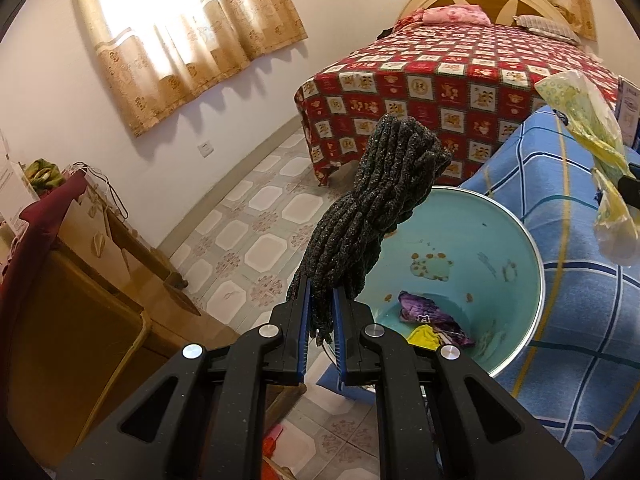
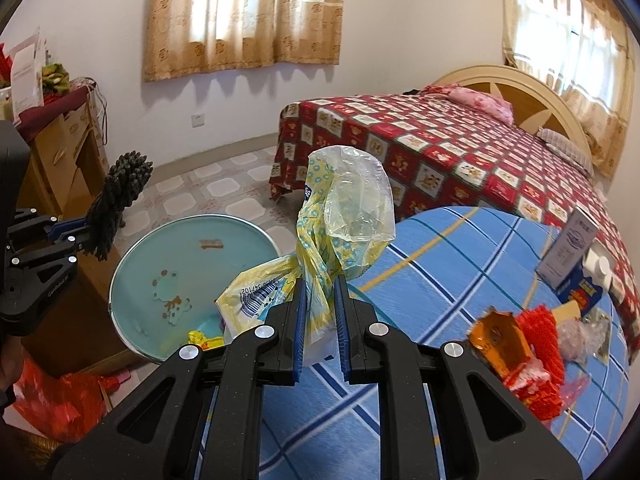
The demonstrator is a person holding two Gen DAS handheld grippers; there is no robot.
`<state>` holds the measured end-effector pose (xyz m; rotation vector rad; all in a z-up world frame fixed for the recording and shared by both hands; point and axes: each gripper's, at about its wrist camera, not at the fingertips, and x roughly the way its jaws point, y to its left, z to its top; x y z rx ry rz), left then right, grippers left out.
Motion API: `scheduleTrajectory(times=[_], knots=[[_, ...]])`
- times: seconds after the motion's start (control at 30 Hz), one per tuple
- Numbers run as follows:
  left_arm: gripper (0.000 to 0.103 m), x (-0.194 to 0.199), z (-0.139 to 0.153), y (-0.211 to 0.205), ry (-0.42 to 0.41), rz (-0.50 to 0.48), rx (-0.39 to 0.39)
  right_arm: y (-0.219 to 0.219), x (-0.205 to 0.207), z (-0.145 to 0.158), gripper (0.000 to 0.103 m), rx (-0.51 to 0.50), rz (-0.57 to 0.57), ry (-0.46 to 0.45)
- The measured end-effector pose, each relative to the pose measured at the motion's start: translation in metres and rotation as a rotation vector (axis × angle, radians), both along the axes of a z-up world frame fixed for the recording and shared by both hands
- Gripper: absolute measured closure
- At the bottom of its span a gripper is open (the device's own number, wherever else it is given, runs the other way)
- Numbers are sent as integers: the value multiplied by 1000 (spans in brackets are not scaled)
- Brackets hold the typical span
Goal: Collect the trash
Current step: 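Carry the hair piece and clear bag over the blue bin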
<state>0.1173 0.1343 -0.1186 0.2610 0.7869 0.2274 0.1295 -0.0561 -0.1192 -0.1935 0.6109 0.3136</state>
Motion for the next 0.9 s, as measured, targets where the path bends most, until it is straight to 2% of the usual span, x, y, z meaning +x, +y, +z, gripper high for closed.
scheduleTrajectory(times=[0.9], knots=[[93,9,-3,13,13,52,-11,42,12,-11,89,-36,86,22]])
